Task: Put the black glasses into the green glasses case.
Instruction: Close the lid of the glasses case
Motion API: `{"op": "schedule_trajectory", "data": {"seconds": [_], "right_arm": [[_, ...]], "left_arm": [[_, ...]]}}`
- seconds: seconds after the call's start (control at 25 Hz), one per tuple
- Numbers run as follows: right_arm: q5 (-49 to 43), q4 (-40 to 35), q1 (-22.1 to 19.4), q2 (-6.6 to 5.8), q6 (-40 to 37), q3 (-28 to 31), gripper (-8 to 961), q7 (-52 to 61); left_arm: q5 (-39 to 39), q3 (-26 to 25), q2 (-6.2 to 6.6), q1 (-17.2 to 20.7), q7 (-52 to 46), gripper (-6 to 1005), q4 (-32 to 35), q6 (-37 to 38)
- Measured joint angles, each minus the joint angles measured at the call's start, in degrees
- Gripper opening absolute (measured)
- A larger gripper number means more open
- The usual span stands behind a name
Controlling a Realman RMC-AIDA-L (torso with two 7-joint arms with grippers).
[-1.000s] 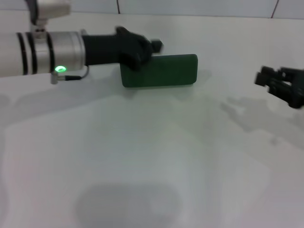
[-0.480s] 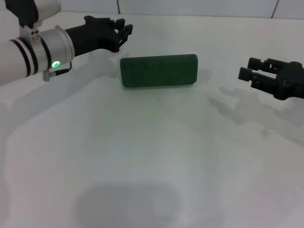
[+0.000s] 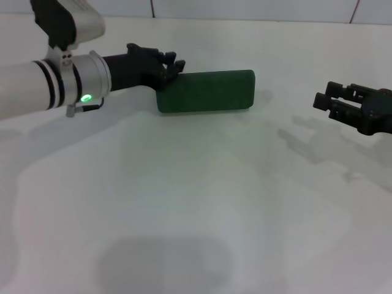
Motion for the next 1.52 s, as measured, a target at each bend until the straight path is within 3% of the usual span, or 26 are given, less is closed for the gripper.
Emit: {"op": "schedule_trajectory", "data": {"seconds": [0.92,1.52], "right_arm": [[0.1,0.8,-1.5,0.00,0.1,0.1,487,0.1],[0.1,0.8,-1.3,0.00,0.1,0.1,489,0.2]], "left_arm": [[1.1,7.1,0.55,2.7,0.4,224,0.4,11.4],[4.3,10.0,-0.01,3.4,3.3,219,-1.4,17.7]]}}
